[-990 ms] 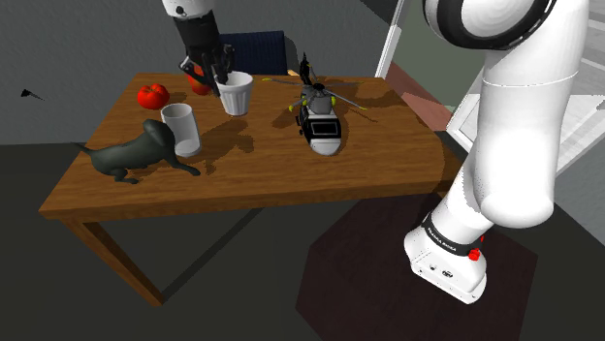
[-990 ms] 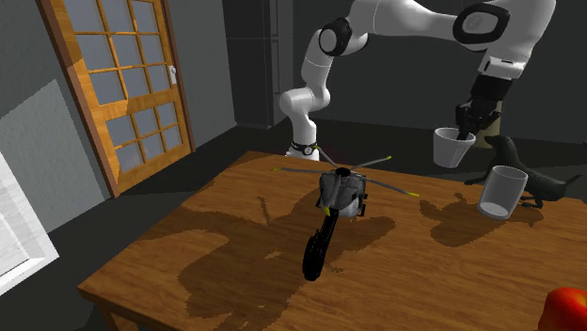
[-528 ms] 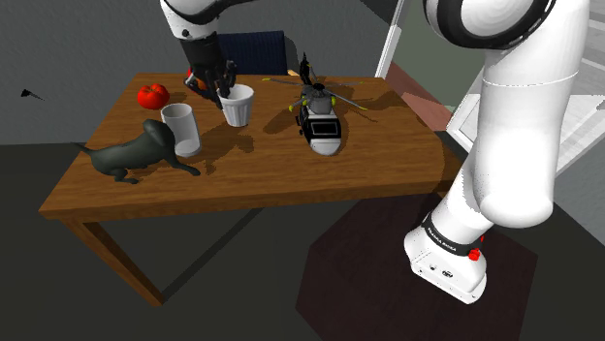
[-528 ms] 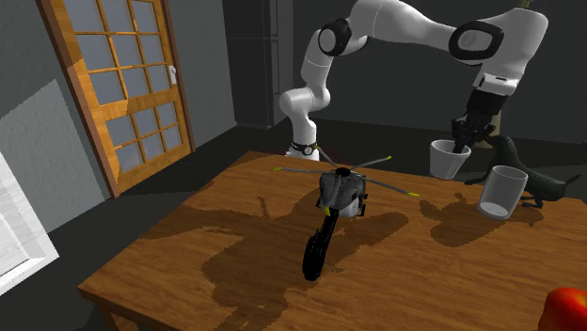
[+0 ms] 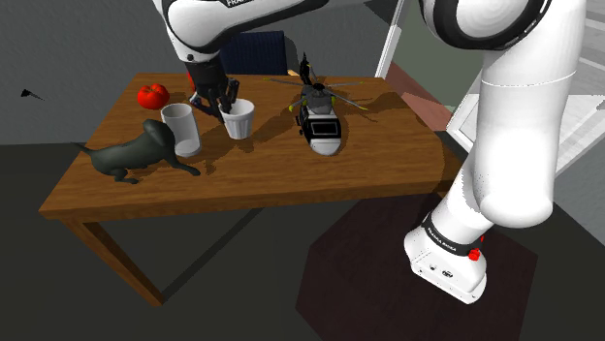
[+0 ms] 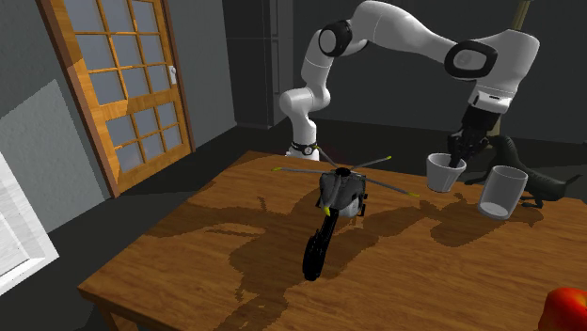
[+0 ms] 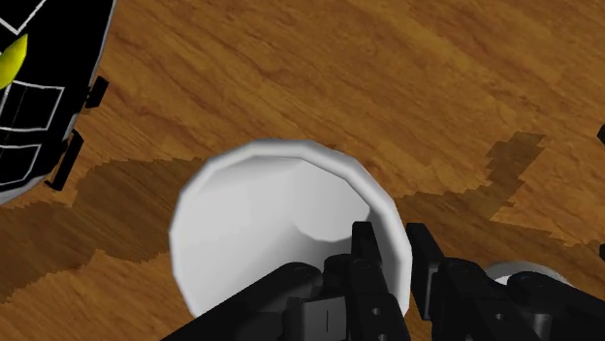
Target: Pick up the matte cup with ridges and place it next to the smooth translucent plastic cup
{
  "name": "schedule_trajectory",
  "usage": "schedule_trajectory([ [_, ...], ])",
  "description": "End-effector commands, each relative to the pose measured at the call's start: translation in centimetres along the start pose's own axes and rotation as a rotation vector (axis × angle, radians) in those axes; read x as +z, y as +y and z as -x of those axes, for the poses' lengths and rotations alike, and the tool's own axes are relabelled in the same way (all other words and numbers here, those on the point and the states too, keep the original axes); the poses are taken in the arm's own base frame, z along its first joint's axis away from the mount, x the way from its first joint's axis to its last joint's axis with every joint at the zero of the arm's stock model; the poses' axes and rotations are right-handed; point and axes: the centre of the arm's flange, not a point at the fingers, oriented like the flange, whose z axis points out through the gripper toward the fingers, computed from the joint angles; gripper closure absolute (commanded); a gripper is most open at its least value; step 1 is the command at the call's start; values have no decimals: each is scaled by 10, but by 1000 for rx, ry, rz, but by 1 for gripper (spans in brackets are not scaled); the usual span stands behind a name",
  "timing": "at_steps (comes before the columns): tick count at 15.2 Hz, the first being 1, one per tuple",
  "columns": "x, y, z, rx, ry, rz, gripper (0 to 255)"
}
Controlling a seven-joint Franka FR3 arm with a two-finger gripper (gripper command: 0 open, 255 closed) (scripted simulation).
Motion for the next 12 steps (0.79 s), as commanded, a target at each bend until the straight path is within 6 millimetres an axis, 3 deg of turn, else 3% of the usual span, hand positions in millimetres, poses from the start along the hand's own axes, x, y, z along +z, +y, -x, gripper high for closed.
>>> schedule_trajectory([
  [1,10,-1,0,0,1,0,255],
  [8,46,-8,-1,0,1,0,255],
  [12,46,-8,-1,0,1,0,255],
])
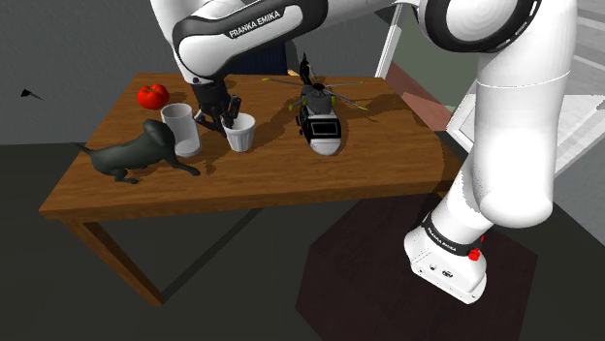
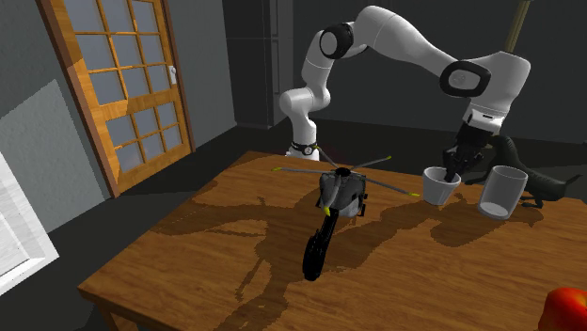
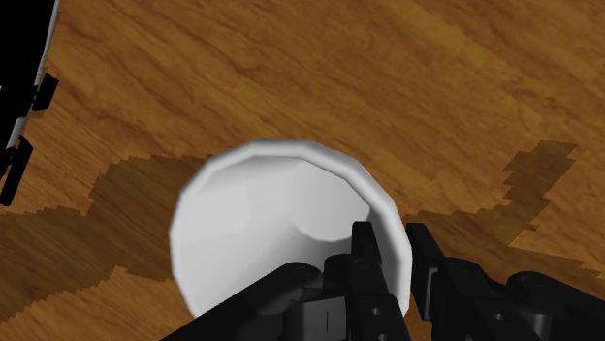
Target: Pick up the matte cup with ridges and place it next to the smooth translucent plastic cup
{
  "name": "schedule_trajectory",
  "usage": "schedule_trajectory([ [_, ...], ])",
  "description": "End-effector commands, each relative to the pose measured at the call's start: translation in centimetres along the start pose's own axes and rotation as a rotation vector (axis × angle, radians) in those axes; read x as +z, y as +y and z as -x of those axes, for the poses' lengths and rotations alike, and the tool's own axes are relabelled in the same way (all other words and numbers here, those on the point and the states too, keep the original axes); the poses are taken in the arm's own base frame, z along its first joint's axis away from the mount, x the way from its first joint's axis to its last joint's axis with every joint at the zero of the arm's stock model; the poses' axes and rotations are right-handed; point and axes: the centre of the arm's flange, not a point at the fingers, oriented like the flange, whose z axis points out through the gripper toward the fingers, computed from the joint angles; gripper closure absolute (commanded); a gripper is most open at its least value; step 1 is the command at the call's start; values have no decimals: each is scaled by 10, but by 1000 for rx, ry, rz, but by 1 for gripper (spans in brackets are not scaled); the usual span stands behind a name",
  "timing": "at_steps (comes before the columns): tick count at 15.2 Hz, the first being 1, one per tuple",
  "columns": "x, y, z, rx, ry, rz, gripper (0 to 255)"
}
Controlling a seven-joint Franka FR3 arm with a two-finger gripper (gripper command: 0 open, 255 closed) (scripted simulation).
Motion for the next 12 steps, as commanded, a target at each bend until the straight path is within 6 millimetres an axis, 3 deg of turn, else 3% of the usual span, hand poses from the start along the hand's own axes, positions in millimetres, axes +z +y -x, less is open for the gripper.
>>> schedule_trajectory([
  [1,0,0,0,0,0,0,255],
  [3,0,0,0,0,0,0,255],
  [4,0,0,0,0,0,0,0],
  [9,0,0,0,0,0,0,0],
  [12,-39,0,0,0,0,0,0],
])
